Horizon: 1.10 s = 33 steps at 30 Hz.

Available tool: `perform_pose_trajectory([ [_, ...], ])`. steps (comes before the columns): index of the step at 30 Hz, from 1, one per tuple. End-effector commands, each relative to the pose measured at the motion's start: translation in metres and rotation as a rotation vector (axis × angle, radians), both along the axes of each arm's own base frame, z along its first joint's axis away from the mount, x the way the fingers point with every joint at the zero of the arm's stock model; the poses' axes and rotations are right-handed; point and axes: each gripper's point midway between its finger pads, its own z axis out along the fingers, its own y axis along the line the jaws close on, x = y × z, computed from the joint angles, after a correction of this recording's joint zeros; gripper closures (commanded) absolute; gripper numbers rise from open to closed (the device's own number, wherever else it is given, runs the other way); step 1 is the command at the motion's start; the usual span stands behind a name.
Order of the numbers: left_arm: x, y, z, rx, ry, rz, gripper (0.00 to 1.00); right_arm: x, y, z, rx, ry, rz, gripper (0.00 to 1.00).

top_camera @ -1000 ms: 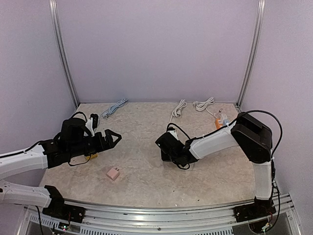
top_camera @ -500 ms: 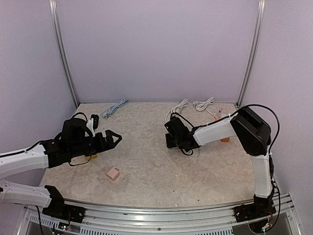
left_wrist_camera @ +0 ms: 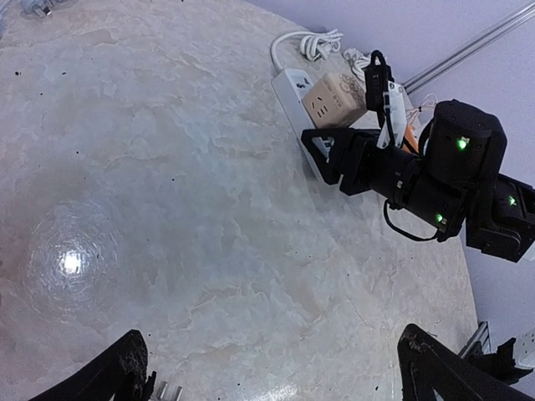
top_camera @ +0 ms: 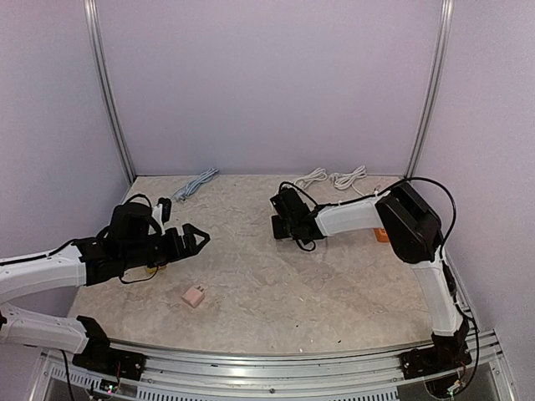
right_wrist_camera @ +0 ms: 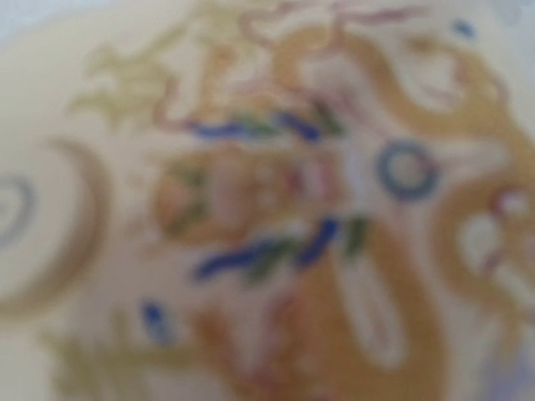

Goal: Insert the plug
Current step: Move the socket to the center of the board.

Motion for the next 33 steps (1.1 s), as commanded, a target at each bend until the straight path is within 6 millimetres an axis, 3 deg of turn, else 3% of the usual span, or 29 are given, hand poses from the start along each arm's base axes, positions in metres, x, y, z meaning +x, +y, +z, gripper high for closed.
perform_pose_trajectory([
  [1, 0.006, -0.002, 0.005, -0.01, -0.012, 0.008, 0.01, 0.012, -0.005, -0.01, -0.032, 0.025, -0.082, 0.45],
  [6, 0.005, -0.002, -0.001, -0.002, 0.011, 0.011, 0.01, 0.017, -0.003, -0.007, 0.001, 0.031, -0.135, 0.41],
  [15, 0.013, 0.03, -0.003, 0.089, 0.045, 0.155, 0.01, -0.028, 0.018, 0.02, 0.031, 0.029, -0.023, 0.15],
  [24, 0.043, 0.085, -0.006, 0.101, 0.135, 0.362, 0.01, -0.064, -0.002, 0.064, 0.069, 0.0, 0.033, 0.04],
  [29, 0.068, 0.109, -0.004, 0.124, 0.17, 0.426, 0.01, -0.084, -0.013, 0.083, 0.066, -0.016, 0.067, 0.02],
  [33, 0.087, 0.124, -0.021, 0.183, 0.241, 0.478, 0.01, -0.105, -0.009, 0.098, 0.098, -0.039, 0.159, 0.03],
])
